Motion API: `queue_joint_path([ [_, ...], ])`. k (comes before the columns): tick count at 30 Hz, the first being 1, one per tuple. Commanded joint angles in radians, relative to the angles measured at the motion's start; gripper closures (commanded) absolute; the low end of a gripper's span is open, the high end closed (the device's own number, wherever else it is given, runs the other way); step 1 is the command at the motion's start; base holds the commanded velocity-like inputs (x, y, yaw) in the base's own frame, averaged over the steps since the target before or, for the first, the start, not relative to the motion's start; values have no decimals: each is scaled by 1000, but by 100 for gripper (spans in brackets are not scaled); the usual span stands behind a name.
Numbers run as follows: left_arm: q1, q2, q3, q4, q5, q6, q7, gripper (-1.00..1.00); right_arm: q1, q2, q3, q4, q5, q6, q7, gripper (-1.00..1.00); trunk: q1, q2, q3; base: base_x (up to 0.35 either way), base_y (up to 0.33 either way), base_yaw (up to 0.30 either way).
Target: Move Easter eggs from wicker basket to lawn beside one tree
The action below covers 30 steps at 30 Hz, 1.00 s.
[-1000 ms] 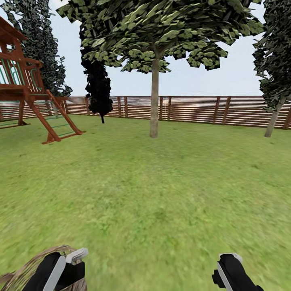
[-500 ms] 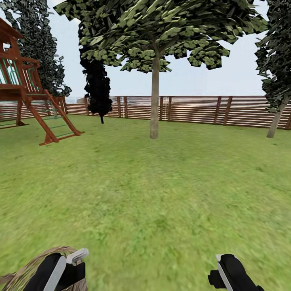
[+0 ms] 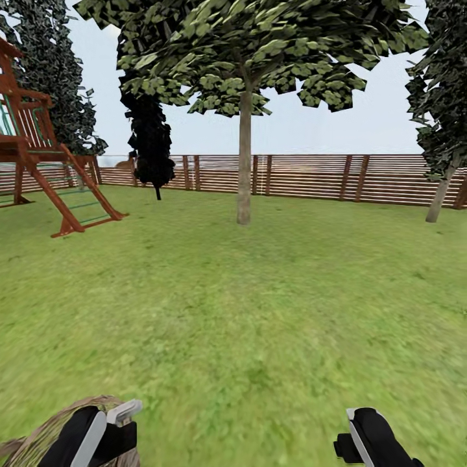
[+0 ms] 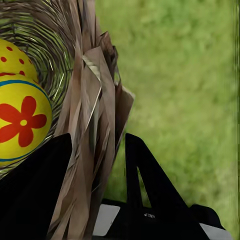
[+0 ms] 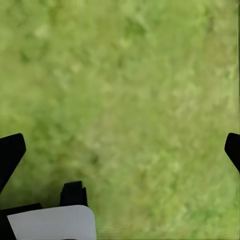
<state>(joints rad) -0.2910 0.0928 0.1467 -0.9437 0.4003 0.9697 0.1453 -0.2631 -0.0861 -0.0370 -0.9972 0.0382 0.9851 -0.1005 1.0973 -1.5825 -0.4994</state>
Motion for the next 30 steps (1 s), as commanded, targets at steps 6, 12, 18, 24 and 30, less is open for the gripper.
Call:
queue_joint_path([
  [6, 0, -1, 1, 0, 5, 4, 10, 100, -1, 0, 0, 0, 3, 4, 1, -100, 1, -1, 5, 337, 0, -256],
  [12, 0, -2, 1, 0, 5, 4, 10, 100, -1, 0, 2, 0, 4, 4, 1, -100, 1, -1, 7, 337, 0, -92],
  [18, 0, -1, 1, 0, 5, 4, 10, 100, -1, 0, 1, -1, 3, 4, 1, -100, 1, -1, 7, 337, 0, -1],
  [24, 0, -2, 1, 0, 5, 4, 10, 100, -1, 0, 2, -1, 3, 4, 1, -100, 1, -1, 7, 338, 0, 0],
  [30, 0, -3, 1, 0, 5, 4, 10, 100, -1, 0, 2, -1, 3, 4, 1, -100, 1, -1, 7, 338, 0, 0],
])
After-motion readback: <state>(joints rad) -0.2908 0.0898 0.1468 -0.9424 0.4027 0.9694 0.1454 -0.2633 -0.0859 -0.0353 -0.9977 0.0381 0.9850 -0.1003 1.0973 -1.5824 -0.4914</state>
